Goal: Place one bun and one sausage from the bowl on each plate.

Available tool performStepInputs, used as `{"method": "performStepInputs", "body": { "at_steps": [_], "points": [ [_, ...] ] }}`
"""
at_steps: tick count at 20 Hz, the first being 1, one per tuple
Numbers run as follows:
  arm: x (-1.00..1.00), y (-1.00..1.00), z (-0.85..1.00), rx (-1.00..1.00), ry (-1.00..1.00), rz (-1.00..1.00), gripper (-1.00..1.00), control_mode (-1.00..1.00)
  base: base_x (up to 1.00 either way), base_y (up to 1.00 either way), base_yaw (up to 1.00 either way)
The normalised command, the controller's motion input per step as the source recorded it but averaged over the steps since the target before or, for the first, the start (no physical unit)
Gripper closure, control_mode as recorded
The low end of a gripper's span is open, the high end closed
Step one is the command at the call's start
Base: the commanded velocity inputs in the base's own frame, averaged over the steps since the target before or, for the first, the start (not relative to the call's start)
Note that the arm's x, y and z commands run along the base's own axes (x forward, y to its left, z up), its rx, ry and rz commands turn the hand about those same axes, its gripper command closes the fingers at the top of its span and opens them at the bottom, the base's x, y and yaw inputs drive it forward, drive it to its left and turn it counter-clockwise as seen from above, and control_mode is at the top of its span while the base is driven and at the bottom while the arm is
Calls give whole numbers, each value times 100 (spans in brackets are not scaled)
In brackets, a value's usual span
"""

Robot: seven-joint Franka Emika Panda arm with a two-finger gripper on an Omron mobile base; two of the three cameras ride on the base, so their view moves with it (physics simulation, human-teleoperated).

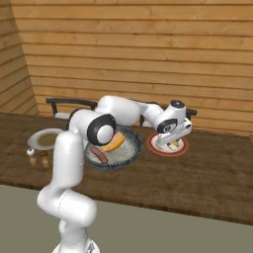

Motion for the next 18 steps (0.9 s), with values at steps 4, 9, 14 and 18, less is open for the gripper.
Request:
{"method": "performStepInputs", "body": {
  "at_steps": [4,9,14,18],
  "points": [
    [10,0,-23,0,0,0,100,-100,0,0,0],
    [19,0,-14,0,0,0,100,-100,0,0,0],
    [35,1,0,0,0,0,100,-100,0,0,0],
    [2,0,0,0,0,0,-100,-100,0,0,0]
  ]
}}
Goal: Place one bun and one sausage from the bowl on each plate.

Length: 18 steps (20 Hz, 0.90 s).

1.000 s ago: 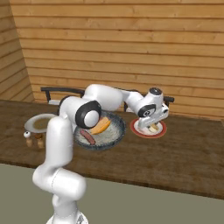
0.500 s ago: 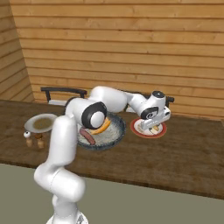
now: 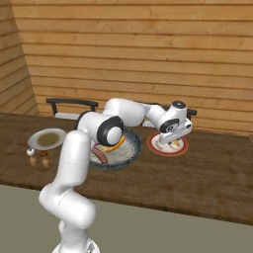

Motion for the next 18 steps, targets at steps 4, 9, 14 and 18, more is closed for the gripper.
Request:
{"method": "performStepInputs", "body": {
  "at_steps": [4,9,14,18],
  "points": [
    [0,0,0,0,0,0,-100,-100,0,0,0],
    [0,0,7,0,0,0,-100,-100,0,0,0],
    [-43,11,54,-2,-1,0,-100,-100,0,0,0],
    [-62,79,59,-8,-3,-3,-100,-100,0,0,0]
  ]
}}
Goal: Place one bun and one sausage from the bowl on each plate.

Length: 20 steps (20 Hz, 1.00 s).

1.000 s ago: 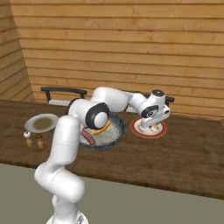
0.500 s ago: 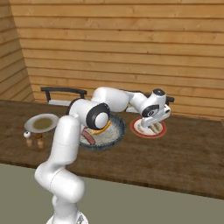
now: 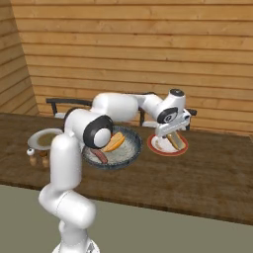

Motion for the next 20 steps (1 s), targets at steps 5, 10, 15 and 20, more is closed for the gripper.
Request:
{"method": "performStepInputs", "body": {
  "at_steps": [5,10,15,20],
  "points": [
    [-65,100,34,-4,-15,-17,-100,-100,0,0,0],
    [-74,100,0,5,-32,-26,-100,-100,0,0,0],
    [-35,100,69,1,-5,-26,-100,-100,0,0,0],
    [-2,76,55,0,6,-9,-100,-100,0,0,0]
  ]
}}
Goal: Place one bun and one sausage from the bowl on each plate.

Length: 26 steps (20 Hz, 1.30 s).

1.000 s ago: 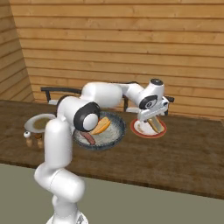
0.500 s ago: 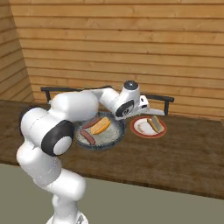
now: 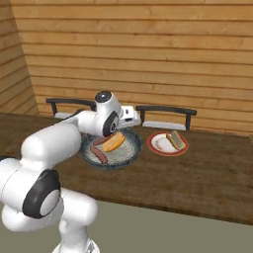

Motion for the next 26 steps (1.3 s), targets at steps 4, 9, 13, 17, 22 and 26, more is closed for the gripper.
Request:
{"method": "performStepInputs", "body": {
  "at_steps": [4,9,13,17,22,26],
  "points": [
    [2,30,-2,6,28,5,-100,-100,0,0,0],
    [39,18,-26,10,36,14,-100,-100,0,0,0],
    [14,26,-51,2,34,12,-100,-100,0,0,0],
    [0,20,-38,6,15,1,-100,-100,0,0,0],
    [7,13,-4,17,0,-29,-100,-100,0,0,0],
    [34,52,-21,0,5,-43,-100,-100,0,0,0]
  ]
}}
